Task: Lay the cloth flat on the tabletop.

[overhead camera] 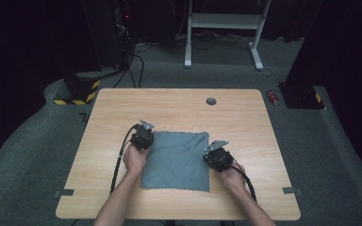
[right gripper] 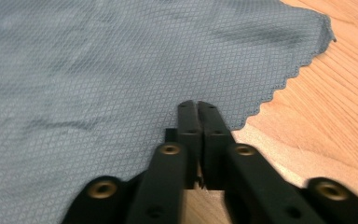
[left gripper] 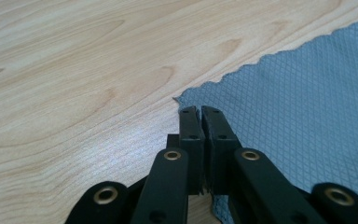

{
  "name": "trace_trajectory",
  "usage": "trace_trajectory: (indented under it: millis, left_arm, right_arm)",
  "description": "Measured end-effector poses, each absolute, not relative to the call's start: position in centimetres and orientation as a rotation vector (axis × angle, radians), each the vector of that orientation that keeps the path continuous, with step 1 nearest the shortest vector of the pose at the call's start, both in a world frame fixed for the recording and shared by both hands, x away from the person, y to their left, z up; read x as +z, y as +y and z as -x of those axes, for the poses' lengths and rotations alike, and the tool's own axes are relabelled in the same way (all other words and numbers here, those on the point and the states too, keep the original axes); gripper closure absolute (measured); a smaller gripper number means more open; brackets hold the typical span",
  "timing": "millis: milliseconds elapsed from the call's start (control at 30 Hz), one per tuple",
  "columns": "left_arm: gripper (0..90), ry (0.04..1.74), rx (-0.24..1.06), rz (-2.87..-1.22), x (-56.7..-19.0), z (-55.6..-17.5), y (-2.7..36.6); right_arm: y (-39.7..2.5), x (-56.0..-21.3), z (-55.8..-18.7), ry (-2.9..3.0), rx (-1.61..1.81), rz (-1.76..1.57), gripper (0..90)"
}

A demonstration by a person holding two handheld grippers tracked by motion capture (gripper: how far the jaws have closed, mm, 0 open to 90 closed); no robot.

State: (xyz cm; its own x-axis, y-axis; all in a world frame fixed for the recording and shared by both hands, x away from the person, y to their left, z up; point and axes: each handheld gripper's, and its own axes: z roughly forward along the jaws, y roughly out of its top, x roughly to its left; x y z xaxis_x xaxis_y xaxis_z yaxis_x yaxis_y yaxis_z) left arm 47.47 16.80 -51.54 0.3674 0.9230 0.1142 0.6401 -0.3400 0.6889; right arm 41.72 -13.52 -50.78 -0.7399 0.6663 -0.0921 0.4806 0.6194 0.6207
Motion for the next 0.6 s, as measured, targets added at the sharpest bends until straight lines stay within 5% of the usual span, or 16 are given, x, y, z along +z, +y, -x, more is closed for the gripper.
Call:
trace_trajectory:
  millis: [133, 433, 600]
  left_arm:
    - [64.0, 1.300, 0.631, -2.111, -51.4, -47.1, 16.6]
    - [67.3, 1.250, 0.852, -2.155, -51.8, -47.5, 16.1]
    - [64.3, 1.302, 0.827, -2.106, -51.9, -47.9, 16.8]
  right_arm:
    - [-13.4, -50.7, -41.0, 2.536, 0.913, -0.950, 75.6]
    - [-13.3, -51.2, -39.0, 2.550, 0.937, -0.912, 74.9]
    - [-13.7, -51.1, -38.9, 2.556, 0.924, -0.902, 73.9]
